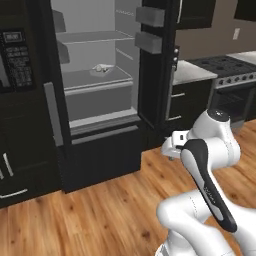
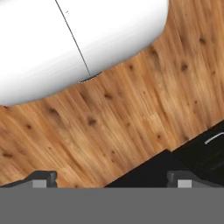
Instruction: Place two dumplings into each of the tupperware containers and then place the containers in the fridge.
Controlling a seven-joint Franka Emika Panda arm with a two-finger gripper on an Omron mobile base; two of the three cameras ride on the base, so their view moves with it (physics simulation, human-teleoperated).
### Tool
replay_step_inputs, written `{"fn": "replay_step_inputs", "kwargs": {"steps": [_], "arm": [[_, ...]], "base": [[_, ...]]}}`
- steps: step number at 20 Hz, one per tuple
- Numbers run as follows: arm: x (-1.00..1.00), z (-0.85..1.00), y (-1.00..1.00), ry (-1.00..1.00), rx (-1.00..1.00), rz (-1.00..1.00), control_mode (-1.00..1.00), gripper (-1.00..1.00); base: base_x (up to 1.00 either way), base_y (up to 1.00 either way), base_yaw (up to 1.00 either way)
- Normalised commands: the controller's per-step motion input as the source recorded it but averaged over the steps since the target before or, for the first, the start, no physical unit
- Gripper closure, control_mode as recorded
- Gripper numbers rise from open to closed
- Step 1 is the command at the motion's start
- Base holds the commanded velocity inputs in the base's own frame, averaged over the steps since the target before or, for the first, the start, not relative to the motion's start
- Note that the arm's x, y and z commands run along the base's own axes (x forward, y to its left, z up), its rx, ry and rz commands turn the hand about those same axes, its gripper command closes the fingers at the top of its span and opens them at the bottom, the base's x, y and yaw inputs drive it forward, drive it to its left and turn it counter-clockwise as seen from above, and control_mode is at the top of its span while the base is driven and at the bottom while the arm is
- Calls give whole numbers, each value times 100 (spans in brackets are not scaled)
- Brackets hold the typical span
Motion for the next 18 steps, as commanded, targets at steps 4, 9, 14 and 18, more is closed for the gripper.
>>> {"fn": "replay_step_inputs", "kwargs": {"steps": [4,9,14,18], "arm": [[0,0,0,0,0,0,100,-100],[0,0,0,0,0,0,100,-100],[0,0,0,0,0,0,100,-100],[0,0,0,0,0,0,100,-100]], "base": [[-100,-71,0],[-100,-68,0],[-100,-53,-1],[-100,-59,0]]}}
